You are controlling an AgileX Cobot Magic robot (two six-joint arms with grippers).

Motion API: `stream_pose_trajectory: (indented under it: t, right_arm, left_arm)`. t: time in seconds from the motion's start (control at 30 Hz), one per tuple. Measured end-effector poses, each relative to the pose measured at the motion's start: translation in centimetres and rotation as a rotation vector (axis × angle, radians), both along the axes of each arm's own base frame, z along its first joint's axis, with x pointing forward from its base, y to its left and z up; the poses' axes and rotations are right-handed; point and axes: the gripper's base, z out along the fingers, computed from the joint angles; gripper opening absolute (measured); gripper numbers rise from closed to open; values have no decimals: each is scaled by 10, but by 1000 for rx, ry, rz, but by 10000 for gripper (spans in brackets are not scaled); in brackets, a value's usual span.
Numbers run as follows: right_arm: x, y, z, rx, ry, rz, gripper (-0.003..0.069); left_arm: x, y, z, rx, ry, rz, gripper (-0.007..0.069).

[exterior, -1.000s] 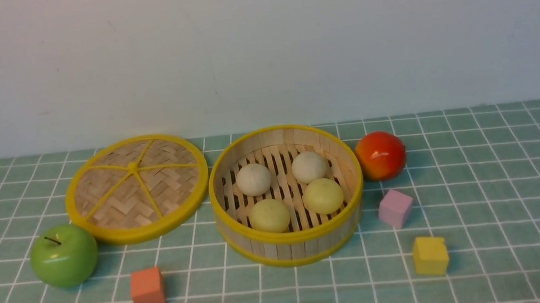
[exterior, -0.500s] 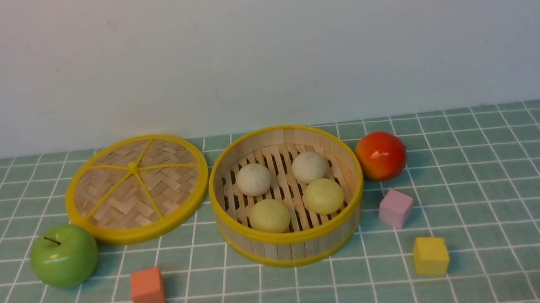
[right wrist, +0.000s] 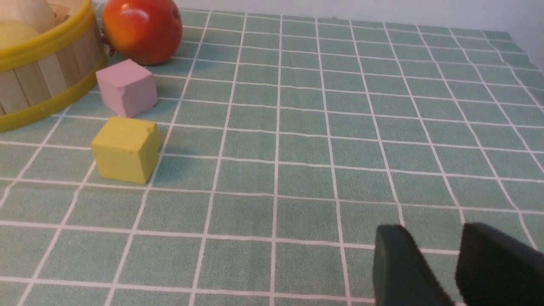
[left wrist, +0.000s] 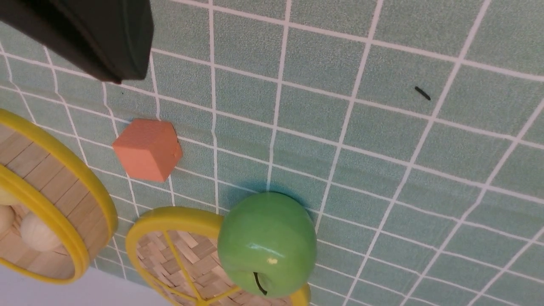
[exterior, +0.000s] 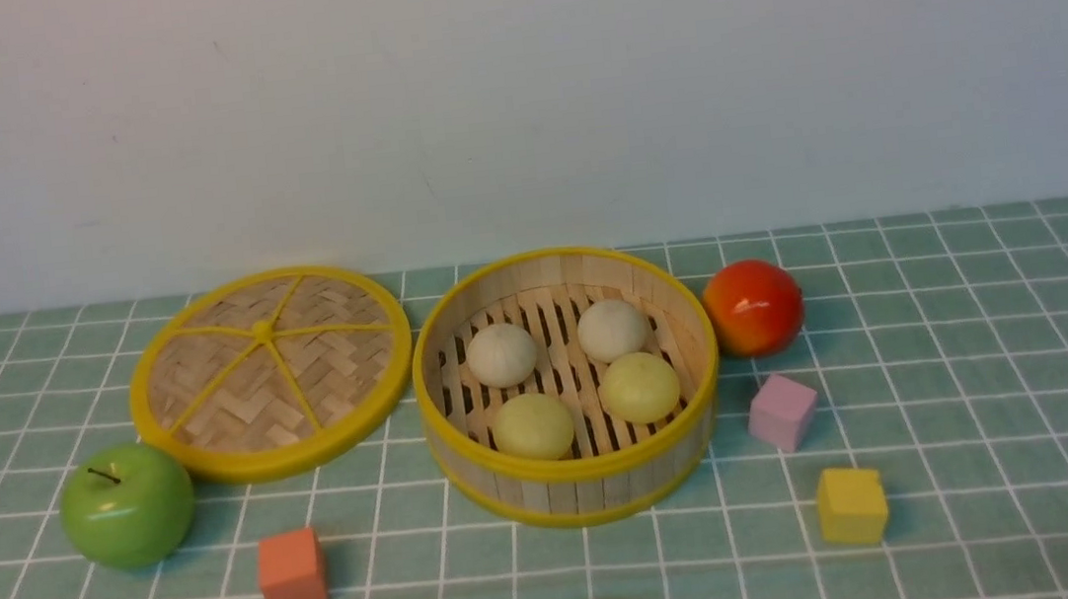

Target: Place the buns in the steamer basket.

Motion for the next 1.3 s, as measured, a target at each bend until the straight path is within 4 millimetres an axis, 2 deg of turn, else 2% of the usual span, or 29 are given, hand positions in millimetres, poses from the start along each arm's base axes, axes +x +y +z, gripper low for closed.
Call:
stream_pose_trajectory:
  t: [1.3]
  right_arm:
    - [0, 0, 0, 0, 0, 0, 238]
  left_arm:
    - [0, 0, 0, 1, 1, 0, 38]
